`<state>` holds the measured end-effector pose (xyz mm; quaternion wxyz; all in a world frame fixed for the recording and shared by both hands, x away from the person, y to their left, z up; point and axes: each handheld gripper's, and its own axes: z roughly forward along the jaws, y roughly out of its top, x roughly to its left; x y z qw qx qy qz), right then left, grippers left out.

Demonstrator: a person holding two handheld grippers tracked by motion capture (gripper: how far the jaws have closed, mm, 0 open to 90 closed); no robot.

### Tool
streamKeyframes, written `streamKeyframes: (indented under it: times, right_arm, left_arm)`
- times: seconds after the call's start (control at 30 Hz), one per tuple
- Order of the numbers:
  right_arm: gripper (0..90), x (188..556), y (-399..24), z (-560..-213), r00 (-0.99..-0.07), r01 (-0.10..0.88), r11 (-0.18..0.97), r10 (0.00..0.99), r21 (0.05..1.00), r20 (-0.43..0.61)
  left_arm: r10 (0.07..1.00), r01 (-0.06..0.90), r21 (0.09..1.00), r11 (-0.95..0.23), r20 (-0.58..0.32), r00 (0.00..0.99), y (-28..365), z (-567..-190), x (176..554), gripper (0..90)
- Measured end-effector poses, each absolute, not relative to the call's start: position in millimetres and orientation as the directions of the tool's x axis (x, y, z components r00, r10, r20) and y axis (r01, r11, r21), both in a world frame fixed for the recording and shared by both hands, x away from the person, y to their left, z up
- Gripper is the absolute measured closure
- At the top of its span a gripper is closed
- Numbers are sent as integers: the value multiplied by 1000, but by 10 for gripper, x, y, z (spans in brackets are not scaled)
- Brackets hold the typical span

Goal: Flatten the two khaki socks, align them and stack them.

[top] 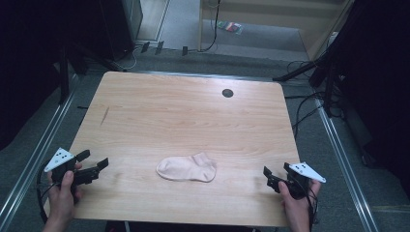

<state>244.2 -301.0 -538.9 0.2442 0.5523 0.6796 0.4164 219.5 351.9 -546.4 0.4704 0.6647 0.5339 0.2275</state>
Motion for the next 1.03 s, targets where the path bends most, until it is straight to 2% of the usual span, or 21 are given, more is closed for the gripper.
streamKeyframes:
  times: [0.17,0.4,0.53,0.8,1.03]
  right_arm:
    - [168,2395,-3084,-5462,-255,550,21,956,835,143]
    - [169,2363,-2997,-5472,-302,524,89,949,847,87]
    - [178,2334,-3059,-5473,-262,523,36,957,852,121]
    - [214,2347,-3056,-5475,-233,525,21,965,851,119]
    - [205,2351,-3067,-5475,-216,525,7,968,851,125]
  left_arm:
    - [923,496,869,1,-191,334,3510,-5493,2210,145]
    - [926,487,873,-35,-154,344,3453,-5509,2207,142]
    - [928,482,876,-38,-148,343,3443,-5514,2201,140]
    - [931,476,879,-20,-158,330,3451,-5516,2194,140]
    - [929,478,878,-23,-158,335,3449,-5516,2198,140]
